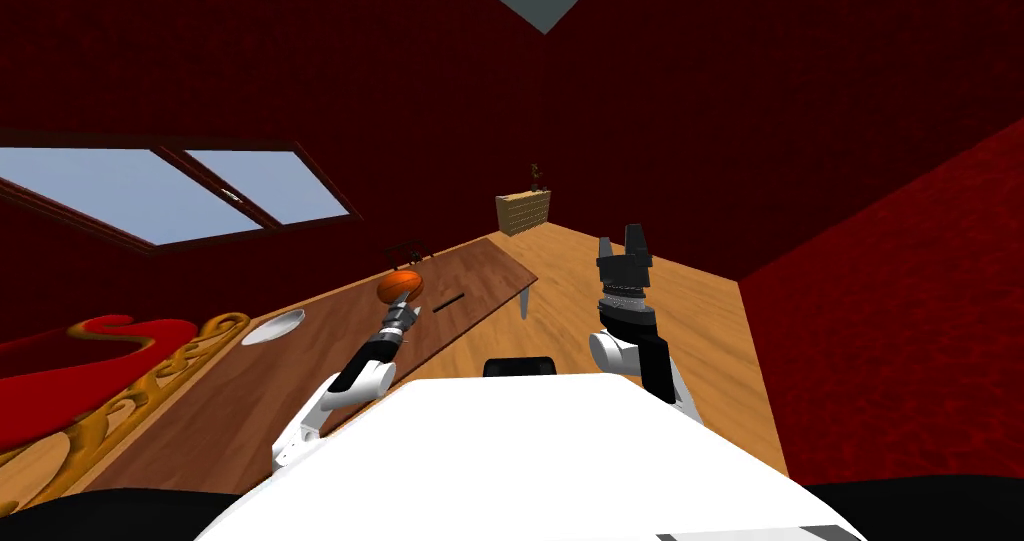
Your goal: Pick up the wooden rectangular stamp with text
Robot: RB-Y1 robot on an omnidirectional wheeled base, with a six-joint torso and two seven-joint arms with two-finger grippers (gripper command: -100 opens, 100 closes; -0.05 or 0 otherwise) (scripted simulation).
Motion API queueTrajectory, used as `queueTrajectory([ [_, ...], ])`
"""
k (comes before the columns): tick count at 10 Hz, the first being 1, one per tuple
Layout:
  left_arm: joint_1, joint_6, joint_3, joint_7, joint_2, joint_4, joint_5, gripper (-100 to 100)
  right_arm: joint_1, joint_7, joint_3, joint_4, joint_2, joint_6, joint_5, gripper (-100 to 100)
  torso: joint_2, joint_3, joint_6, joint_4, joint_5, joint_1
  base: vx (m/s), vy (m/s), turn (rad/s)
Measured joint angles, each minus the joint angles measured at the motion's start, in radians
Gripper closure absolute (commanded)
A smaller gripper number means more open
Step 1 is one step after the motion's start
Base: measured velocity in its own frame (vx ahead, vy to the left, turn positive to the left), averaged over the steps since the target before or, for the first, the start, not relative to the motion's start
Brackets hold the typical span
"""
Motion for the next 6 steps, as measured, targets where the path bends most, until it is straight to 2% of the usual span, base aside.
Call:
queueTrajectory([
  [1, -0.006, 0.032, 0.009, 0.010, 0.008, 0.016, 0.007, -100, 0.000, 0.000, 0.000, 0.000, 0.000, 0.000, 0.000, 0, -0.001, 0.000, 0.000, 0.000, 0.000, 0.000, -0.029, 0.054, -0.384],
  [6, -0.001, 0.173, 0.073, 0.060, 0.050, 0.126, 0.061, -100, 0.000, 0.000, 0.000, 0.000, 0.000, 0.000, 0.000, 0, -0.001, -0.001, 0.000, 0.000, 0.000, -0.001, -0.030, 0.039, -0.201],
])
